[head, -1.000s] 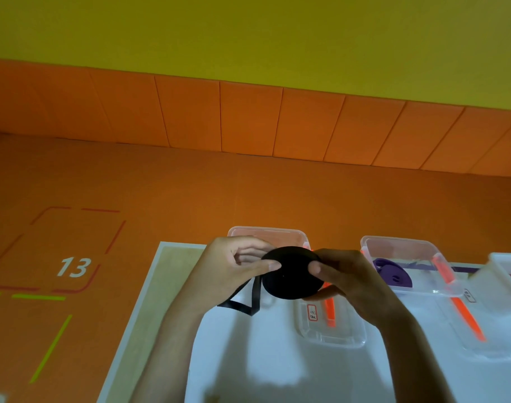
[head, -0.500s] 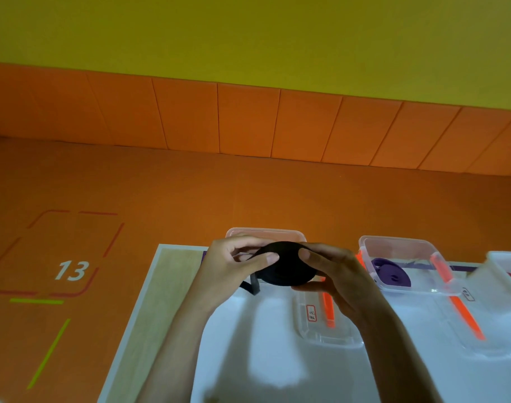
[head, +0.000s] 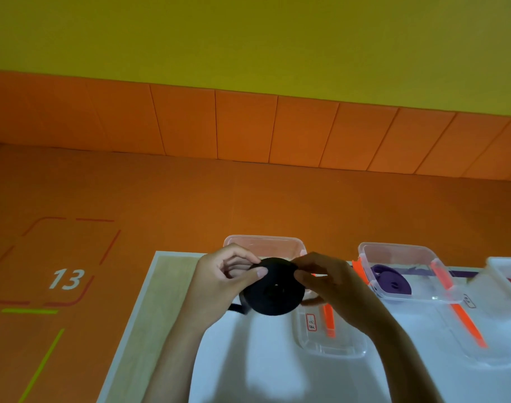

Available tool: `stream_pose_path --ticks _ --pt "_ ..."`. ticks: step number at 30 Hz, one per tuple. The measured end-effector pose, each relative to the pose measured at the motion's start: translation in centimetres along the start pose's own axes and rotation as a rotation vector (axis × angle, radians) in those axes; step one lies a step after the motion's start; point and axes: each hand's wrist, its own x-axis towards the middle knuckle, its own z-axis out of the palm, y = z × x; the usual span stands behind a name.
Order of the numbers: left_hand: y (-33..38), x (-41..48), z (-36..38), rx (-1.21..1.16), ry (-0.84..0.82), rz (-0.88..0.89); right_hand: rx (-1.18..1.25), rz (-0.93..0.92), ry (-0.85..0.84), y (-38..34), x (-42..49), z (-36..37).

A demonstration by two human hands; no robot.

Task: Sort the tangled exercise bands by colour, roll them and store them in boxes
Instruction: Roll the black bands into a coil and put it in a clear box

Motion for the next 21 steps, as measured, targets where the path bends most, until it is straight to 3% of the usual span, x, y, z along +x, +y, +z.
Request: stream_pose_path --ticks 5,13,21 --pt "0.7 -0.2 0.6 0.090 -0.101 0.043 -0.018 0.076 -0.107 -1.0 0.3 0.4" --pt "0.7 -0.5 -1.5 -0.088 -0.176 -0.179 0.145 0.074 -0.019 0.0 -0.1 0.1" --pt "0.0 -0.1 0.3 -0.123 -0.058 -0.216 0.239 0.013 0.040 -0.3 -0.4 -0.2"
